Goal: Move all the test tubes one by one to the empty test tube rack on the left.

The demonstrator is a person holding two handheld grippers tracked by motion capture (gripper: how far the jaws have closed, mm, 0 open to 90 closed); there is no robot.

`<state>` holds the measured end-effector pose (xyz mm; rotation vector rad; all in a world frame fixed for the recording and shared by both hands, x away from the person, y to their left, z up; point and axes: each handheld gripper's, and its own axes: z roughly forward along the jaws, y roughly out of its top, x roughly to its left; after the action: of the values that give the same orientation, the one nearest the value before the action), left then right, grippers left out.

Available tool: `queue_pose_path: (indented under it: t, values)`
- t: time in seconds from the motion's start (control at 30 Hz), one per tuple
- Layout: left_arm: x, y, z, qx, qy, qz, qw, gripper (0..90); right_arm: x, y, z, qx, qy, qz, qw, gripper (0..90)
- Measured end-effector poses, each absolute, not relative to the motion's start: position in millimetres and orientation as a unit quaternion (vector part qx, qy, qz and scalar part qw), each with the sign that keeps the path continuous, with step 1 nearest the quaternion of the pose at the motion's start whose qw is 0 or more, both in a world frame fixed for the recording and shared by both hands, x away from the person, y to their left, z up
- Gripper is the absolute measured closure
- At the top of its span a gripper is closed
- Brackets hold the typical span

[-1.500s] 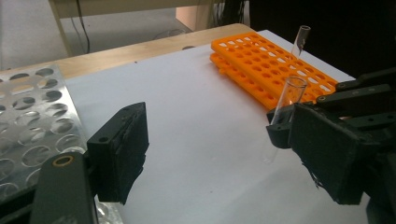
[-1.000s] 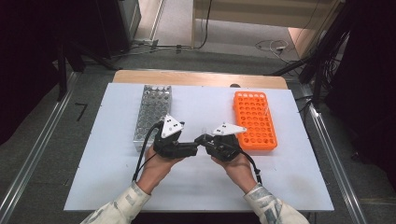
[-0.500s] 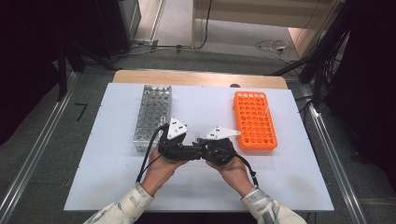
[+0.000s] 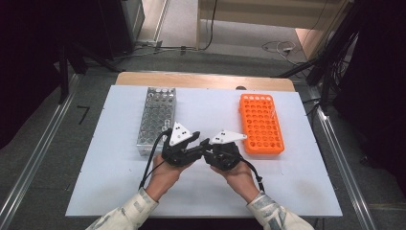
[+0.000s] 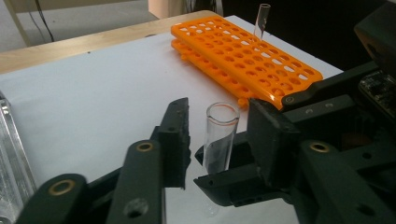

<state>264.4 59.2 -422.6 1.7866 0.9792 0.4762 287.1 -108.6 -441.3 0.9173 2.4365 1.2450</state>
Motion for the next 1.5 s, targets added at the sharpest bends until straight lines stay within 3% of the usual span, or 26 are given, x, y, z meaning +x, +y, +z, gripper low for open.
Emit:
queue_pose_path:
  t: [0.33,0.57,0.9,1.1,1.5]
  values:
    - [264,57,-423,0.74,0.408,0.202,0.494,73.8,289,-111,-440,0.322,0.834,0.431,0.125,73.4]
    - [265,57,-421,0.743,0.406,0.203,0.492,74.9,289,-112,-440,0.324,0.832,0.433,0.124,72.5]
    - [276,70,-409,0.721,0.429,0.208,0.503,74.9,291,-115,-438,0.328,0.831,0.434,0.118,34.6]
    - [289,88,-400,0.701,0.449,0.221,0.508,74.9,293,-123,-437,0.34,0.825,0.433,0.124,29.4]
    - [313,117,-392,0.673,0.479,0.234,0.513,74.9,293,-144,-436,0.371,0.81,0.432,0.137,28.9]
